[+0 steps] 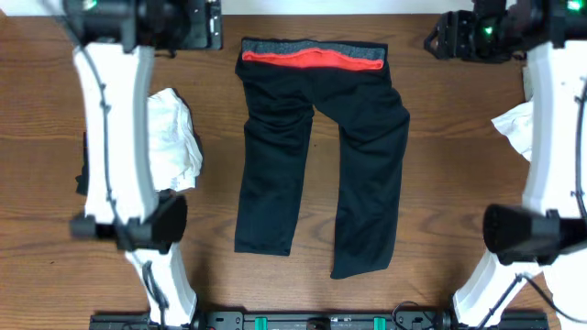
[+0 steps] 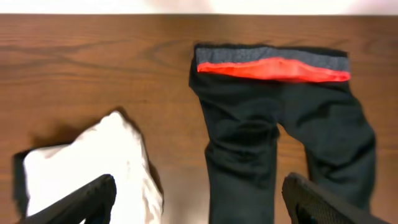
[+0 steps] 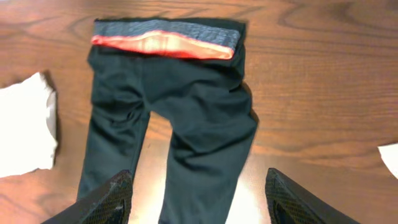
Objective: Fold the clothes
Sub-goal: 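Move the right gripper down to the right pant leg hem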
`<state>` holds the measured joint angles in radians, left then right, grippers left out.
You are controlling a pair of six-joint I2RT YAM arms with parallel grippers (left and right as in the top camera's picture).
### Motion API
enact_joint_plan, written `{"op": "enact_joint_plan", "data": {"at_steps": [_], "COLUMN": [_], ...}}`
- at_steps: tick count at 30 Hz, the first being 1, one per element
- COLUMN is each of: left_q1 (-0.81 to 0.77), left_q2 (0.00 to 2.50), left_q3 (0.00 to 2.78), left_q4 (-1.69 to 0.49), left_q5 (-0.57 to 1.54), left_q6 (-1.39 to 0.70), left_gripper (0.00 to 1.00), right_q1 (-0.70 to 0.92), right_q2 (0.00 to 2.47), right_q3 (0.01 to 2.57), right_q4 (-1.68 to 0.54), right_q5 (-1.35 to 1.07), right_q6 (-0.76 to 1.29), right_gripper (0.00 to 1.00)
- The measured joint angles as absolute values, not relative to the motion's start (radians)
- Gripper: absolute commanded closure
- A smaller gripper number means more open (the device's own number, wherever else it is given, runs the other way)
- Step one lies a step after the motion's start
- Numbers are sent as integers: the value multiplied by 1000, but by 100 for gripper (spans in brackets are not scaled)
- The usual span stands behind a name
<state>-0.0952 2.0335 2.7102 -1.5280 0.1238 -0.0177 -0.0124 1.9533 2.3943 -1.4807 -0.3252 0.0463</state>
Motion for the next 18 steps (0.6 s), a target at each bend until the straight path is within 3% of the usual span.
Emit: {"op": "enact_joint_plan", "data": {"at_steps": [4, 18], "left_q1": [-95, -108], "left_q2": [1865, 1535], "left_q3": [2714, 2526], "left_q4": [-1610, -1611], "left_q5": [123, 102], "left_q6": [-19, -52], "left_gripper": [21, 24], "right_q1": [-12, -12], "right_q2": [1818, 1451], "right_q3": [2394, 2378], "right_q4": [-1562, -1694], "right_q5": [-329, -320], "right_q6": [22, -41], "right_gripper": [32, 21]}}
